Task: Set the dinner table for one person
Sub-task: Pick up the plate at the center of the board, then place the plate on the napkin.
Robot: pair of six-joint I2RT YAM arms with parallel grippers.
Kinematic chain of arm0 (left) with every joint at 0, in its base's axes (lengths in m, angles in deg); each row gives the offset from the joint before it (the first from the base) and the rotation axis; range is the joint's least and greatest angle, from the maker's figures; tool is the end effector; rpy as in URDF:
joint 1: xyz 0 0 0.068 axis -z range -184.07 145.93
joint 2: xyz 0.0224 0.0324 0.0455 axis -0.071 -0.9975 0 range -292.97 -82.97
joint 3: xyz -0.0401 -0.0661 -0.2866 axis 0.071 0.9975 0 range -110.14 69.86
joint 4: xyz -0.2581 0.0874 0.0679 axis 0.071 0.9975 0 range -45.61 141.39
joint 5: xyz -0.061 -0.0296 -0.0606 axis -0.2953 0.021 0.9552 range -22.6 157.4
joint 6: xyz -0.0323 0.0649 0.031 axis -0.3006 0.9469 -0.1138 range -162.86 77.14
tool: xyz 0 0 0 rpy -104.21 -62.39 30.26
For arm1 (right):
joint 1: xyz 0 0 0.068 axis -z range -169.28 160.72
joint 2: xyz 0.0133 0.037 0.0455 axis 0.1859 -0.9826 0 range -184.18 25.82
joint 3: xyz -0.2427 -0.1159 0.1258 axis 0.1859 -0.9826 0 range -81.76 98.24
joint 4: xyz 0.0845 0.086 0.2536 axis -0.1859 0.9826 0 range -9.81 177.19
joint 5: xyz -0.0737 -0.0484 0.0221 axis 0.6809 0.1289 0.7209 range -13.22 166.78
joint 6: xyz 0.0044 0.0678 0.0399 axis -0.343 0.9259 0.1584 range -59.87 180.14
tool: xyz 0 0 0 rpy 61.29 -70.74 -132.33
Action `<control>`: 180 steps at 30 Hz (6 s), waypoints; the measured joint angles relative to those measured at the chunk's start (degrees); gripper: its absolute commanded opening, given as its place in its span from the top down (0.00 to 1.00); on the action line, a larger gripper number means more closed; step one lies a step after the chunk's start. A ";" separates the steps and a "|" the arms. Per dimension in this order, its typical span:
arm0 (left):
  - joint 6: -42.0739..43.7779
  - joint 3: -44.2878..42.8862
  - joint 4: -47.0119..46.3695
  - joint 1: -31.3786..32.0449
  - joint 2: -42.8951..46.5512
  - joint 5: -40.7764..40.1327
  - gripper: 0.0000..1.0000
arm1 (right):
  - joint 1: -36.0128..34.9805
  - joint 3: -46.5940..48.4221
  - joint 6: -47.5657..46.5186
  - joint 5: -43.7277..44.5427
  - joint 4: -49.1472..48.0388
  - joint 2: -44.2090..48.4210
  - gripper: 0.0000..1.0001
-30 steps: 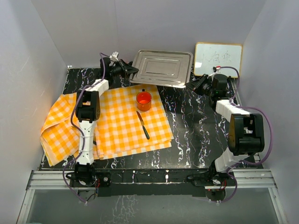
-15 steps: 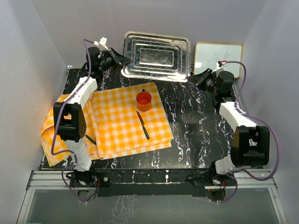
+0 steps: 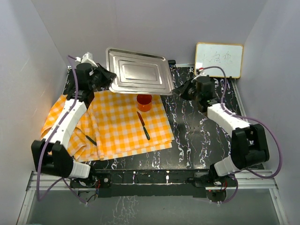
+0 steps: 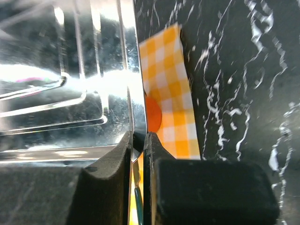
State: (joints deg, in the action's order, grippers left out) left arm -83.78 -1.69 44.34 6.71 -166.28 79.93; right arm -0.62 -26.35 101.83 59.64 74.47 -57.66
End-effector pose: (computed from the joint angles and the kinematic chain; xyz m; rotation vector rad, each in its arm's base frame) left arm 0.3860 -0.0883 0.3764 -0.3201 1.8215 -0.8360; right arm 0.3666 0.0939 0.2758 0.3358 2.0256 0.8866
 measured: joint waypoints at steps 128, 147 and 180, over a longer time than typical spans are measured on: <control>-20.44 13.55 -30.12 -15.52 1.20 33.83 1.00 | 7.65 0.63 59.98 -35.26 -78.55 -25.20 0.62; -11.26 11.58 -19.32 -15.21 2.60 29.68 1.00 | 3.98 5.57 58.73 -35.56 -78.34 -29.55 1.00; 1.62 18.18 13.86 -19.39 25.83 -4.24 1.00 | -13.88 27.74 51.69 -33.57 -60.26 -52.78 1.00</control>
State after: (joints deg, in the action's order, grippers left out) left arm -82.17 16.49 58.19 -12.67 -140.44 75.69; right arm -14.50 1.39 153.52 26.07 14.21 -110.45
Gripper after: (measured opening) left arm 0.068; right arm 0.121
